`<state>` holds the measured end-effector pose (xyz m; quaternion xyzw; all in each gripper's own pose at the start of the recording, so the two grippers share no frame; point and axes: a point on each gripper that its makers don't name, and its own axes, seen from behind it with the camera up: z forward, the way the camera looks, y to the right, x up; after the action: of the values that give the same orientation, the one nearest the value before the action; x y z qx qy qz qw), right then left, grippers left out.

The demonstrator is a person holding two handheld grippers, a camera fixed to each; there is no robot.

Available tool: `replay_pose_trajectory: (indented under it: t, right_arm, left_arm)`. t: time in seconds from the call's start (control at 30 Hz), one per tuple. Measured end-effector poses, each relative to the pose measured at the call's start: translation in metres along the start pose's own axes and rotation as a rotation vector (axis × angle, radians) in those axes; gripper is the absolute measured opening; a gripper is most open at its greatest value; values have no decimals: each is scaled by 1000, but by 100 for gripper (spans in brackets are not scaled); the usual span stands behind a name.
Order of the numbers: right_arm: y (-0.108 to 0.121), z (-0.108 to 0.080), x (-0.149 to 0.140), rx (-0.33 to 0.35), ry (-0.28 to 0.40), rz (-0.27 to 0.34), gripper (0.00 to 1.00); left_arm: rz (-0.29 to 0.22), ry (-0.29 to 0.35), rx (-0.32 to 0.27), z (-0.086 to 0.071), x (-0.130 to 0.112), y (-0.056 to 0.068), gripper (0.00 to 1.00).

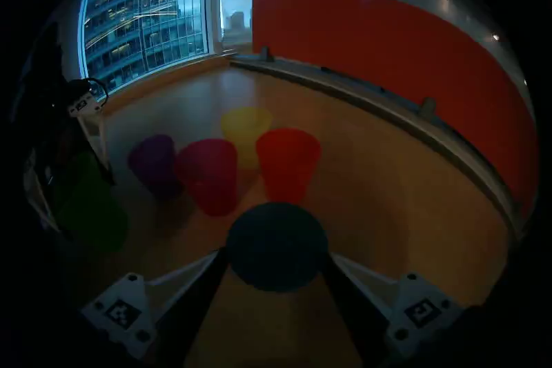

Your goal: Pour water

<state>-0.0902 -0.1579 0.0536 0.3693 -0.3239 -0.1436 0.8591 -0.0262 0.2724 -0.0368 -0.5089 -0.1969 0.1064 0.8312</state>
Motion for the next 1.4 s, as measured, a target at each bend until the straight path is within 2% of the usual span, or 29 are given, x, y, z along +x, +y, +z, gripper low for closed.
replay_pose_trajectory:
  t: [0.2,0.67,1.03,1.4]
  right_arm:
    - [2,4,1,-11,-1,-4,91]
    - [4,2,10,-41,58,-7,90]
    - [-2,-22,40,-74,185,16,90]
    - [-17,-52,78,-105,346,16,90]
  left_arm:
    - [-14,13,18,-9,1,-5,86]
    - [-46,44,69,-23,4,-17,86]
    - [-66,94,126,-38,15,-28,86]
    - [-74,135,190,-54,23,-37,86]
